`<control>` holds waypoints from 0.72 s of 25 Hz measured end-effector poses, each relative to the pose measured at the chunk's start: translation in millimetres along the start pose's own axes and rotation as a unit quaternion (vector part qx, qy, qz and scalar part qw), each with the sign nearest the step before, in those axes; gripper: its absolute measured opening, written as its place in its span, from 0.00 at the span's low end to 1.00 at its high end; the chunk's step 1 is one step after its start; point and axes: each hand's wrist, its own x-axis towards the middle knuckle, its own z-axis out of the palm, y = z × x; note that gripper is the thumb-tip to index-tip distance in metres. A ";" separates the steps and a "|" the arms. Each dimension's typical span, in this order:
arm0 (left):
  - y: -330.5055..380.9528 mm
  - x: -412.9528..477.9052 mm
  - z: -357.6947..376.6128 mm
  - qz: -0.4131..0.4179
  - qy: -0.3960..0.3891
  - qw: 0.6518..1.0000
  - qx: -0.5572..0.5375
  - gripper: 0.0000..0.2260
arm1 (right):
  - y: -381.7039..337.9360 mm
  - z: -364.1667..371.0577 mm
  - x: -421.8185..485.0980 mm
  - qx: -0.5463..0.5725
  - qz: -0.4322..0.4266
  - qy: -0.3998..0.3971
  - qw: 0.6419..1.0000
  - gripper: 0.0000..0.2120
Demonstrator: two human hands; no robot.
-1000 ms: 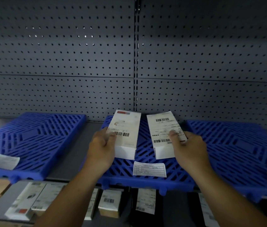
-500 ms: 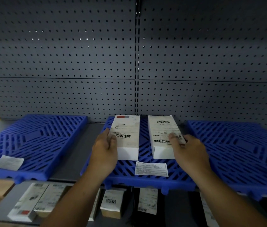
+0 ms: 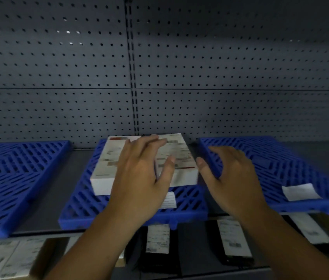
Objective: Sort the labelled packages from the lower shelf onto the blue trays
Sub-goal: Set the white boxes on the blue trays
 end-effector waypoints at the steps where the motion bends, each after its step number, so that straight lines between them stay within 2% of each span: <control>1: 7.9 0.8 8.0 0.009 -0.009 1.000 0.000 0.19 | 7.9 -5.9 -1.7 -0.007 -0.007 0.001 1.000 0.22; 5: 48.9 5.0 46.2 0.041 -0.034 0.998 -0.014 0.18 | 56.7 -41.7 -9.1 -0.014 -0.003 0.016 1.000 0.21; 9: 118.8 13.6 104.7 0.083 -0.054 0.995 -0.012 0.19 | 130.8 -91.5 -16.8 -0.008 0.019 0.052 0.998 0.19; 18: 353.7 24.5 312.8 0.172 -0.139 0.972 -0.079 0.23 | 383.9 -265.6 -59.5 -0.084 0.137 0.105 0.981 0.17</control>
